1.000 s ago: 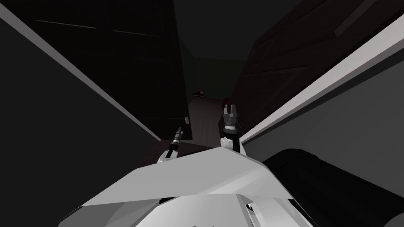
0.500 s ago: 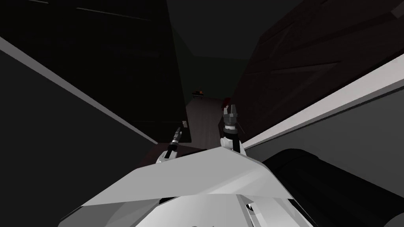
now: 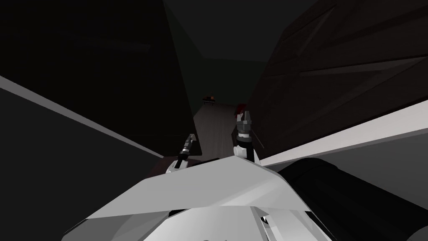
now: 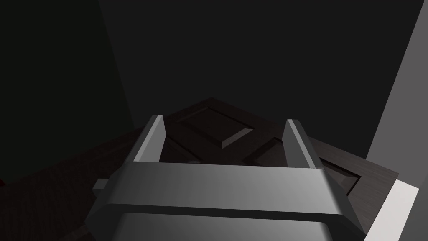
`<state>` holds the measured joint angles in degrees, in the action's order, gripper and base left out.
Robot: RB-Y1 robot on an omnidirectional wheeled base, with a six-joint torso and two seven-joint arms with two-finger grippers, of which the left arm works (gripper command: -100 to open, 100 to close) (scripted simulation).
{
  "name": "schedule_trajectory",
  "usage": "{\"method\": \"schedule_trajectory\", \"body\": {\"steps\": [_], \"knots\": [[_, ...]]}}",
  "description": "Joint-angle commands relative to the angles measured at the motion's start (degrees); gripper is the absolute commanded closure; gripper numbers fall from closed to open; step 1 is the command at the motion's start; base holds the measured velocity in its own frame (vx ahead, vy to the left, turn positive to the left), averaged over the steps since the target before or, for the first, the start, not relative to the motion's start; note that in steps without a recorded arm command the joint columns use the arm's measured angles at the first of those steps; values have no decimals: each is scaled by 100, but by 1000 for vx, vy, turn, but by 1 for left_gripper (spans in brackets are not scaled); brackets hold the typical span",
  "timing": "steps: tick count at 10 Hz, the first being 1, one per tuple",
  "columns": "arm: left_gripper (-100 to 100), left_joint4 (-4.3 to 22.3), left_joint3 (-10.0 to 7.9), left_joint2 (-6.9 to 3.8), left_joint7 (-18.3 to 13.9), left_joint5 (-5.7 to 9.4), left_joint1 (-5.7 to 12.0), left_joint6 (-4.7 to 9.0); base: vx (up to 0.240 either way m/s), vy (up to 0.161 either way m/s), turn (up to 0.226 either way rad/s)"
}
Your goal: Push the door open
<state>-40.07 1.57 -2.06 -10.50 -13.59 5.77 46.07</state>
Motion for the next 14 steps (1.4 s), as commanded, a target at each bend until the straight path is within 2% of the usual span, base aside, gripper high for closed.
{"method": "schedule_trajectory", "body": {"steps": [1, 2, 3, 8, 9, 14], "knots": [[-100, 23, -20, 56, 23, 10, 4, 27, 162, -47, -25], [-100, 23, -14, 36, 16, 7, 8, 17, 71, -25, 0], [100, 23, -14, 36, 16, 7, 8, 17, -14, 5, 9], [100, 23, -14, 36, 16, 7, 8, 17, -12, 4, -3], [100, 40, -86, -34, 53, 52, 5, -4, 95, -34, 16], [100, 56, -304, -174, 151, 193, 21, -25, 159, -78, 42]]}}
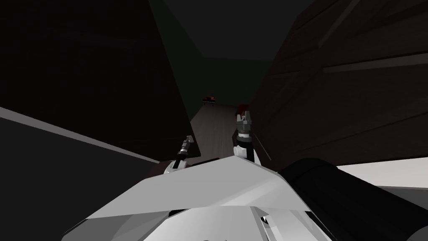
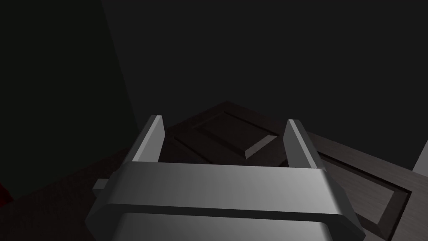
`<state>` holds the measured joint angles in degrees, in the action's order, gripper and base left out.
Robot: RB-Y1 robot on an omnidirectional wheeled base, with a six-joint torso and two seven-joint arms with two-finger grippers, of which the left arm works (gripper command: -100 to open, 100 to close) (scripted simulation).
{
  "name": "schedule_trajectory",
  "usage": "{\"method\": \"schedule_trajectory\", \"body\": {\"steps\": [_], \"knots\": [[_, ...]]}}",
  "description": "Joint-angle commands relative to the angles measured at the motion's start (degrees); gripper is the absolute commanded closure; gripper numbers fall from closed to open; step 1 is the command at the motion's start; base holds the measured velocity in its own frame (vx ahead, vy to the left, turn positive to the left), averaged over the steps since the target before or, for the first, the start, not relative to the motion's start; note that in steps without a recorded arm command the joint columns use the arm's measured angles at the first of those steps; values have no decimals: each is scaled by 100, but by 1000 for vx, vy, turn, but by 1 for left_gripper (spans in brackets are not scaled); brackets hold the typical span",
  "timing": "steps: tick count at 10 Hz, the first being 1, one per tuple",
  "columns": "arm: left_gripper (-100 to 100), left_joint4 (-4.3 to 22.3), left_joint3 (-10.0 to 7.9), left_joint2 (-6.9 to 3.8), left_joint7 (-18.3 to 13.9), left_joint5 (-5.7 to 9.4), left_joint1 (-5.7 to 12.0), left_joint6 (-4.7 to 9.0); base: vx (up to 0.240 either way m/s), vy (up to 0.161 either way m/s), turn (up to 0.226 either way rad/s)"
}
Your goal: Push the door open
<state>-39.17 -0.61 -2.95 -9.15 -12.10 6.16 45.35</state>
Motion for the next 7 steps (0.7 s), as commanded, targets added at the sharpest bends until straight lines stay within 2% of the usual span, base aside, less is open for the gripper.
{"method": "schedule_trajectory", "body": {"steps": [1, 3, 4, 5, 7], "knots": [[100, -30, -143, -111, 41, 81, -14, 42, 193, -45, 40], [100, -25, -201, -135, 67, 119, -9, 36, 166, -65, 61], [100, -18, -296, -165, 109, 179, -2, 27, 151, -52, 75], [-100, 71, -275, -125, 87, 188, 76, 50, -67, -54, 102], [-100, 56, -284, -103, 73, 209, 73, 29, -237, -57, 32]]}}
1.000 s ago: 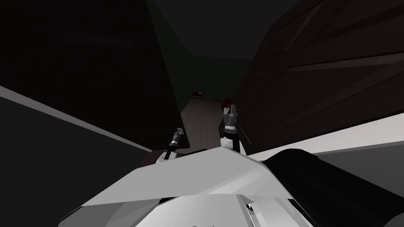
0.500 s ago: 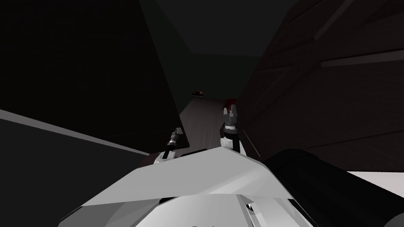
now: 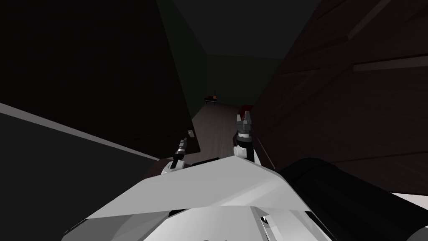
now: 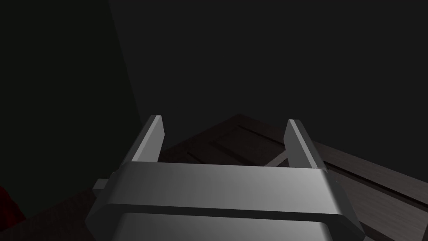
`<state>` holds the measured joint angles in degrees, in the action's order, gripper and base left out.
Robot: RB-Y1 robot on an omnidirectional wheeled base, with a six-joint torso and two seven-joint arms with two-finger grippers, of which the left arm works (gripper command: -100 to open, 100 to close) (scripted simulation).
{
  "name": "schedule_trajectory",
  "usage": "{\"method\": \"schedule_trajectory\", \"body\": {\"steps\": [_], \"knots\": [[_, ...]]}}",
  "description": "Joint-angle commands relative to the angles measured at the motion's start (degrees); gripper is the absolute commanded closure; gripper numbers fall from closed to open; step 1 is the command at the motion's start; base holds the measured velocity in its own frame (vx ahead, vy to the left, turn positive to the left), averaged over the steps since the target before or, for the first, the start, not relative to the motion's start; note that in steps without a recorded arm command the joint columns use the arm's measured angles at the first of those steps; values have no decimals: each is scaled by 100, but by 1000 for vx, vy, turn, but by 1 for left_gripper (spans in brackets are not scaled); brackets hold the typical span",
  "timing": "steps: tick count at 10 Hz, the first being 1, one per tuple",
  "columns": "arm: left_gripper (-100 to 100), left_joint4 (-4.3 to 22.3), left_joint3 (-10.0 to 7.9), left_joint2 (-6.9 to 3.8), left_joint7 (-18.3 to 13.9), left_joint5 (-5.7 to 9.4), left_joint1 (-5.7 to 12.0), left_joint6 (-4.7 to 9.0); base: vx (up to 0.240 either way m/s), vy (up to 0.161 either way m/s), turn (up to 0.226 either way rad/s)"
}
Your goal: Push the door open
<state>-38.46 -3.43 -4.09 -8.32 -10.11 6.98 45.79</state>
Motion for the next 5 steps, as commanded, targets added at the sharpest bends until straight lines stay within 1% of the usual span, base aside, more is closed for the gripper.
{"method": "schedule_trajectory", "body": {"steps": [1, 3, 4, 5], "knots": [[-100, -26, -10, 33, -21, 24, -11, -29, -220, -66, 77], [-100, -53, -27, 119, -48, 62, -17, -66, -261, -73, 60], [-100, -49, -22, 94, -38, 50, -13, -59, -103, -37, 11], [-100, -38, -43, 67, -22, 58, -29, -25, 91, -18, -31]]}}
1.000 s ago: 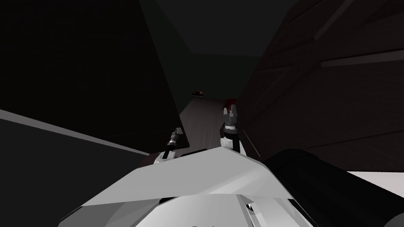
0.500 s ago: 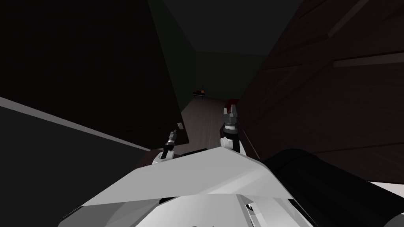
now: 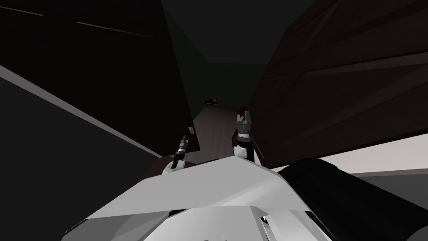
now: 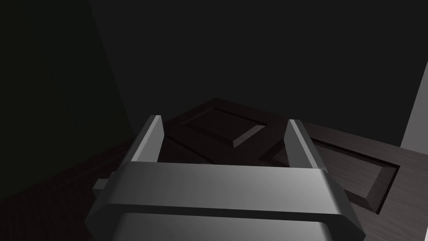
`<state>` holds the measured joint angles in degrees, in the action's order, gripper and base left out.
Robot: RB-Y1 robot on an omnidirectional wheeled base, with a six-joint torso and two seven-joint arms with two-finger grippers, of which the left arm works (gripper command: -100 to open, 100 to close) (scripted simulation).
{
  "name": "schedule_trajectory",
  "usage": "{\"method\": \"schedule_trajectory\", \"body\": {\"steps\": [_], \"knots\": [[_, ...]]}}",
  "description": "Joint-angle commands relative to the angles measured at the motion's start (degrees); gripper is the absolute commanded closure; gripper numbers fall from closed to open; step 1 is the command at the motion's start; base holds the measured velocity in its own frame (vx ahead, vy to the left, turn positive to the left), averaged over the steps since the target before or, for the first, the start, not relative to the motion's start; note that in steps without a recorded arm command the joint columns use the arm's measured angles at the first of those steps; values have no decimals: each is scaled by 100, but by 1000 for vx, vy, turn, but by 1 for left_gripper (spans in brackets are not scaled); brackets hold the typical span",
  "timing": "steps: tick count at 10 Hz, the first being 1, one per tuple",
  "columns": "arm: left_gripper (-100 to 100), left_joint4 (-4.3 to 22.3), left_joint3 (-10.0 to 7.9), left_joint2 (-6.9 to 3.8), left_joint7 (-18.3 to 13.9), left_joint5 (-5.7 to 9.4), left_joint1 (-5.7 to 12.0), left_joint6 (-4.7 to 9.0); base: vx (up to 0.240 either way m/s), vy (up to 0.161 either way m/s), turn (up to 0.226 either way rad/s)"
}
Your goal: Push the door open
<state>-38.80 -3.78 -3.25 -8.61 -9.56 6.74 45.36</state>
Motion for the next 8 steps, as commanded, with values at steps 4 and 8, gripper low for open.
{"method": "schedule_trajectory", "body": {"steps": [4, 8], "knots": [[-100, 15, -45, -31, 40, 12, -31, 90, 173, -17, -18], [-100, 39, -93, 20, 82, 25, -63, 182, 195, -26, -25]]}}
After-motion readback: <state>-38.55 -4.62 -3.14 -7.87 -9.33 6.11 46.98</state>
